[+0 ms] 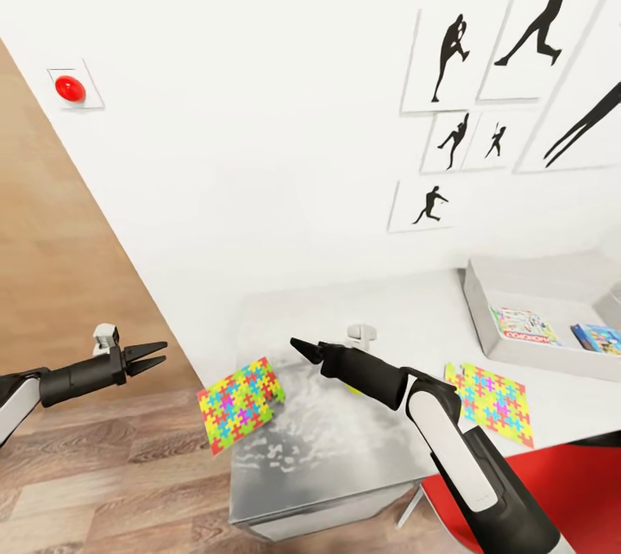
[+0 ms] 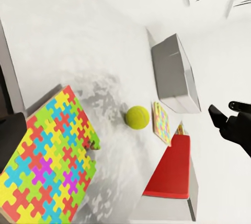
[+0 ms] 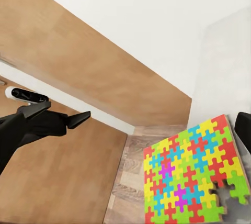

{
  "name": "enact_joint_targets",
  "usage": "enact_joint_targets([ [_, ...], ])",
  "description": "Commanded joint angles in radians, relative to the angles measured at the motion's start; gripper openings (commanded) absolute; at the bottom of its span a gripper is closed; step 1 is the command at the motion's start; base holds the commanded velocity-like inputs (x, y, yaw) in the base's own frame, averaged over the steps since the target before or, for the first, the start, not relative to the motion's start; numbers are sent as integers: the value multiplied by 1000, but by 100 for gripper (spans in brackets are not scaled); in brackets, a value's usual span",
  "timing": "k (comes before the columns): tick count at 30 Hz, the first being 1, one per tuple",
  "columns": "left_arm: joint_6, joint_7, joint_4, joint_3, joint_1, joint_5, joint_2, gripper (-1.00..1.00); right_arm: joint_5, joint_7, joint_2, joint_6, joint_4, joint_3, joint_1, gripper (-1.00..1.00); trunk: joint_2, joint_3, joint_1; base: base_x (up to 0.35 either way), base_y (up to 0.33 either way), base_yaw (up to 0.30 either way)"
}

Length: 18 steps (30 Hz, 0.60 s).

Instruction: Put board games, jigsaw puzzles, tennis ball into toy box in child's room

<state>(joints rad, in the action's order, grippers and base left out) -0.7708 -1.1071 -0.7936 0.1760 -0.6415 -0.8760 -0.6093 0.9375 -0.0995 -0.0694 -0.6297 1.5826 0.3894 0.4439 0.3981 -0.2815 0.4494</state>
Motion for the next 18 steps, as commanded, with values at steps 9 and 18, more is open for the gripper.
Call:
enact_joint_targets([
  [9,-6,0,1,5,-1,-8,-1,100,-2,-2,2,-3,0,0,1,100,2,13,1,0,0,0],
  [18,-7,1,1,4,-1,-8,-1,100,-2,-2,3,-2,0,0,1,100,2,28,1,0,0,0],
])
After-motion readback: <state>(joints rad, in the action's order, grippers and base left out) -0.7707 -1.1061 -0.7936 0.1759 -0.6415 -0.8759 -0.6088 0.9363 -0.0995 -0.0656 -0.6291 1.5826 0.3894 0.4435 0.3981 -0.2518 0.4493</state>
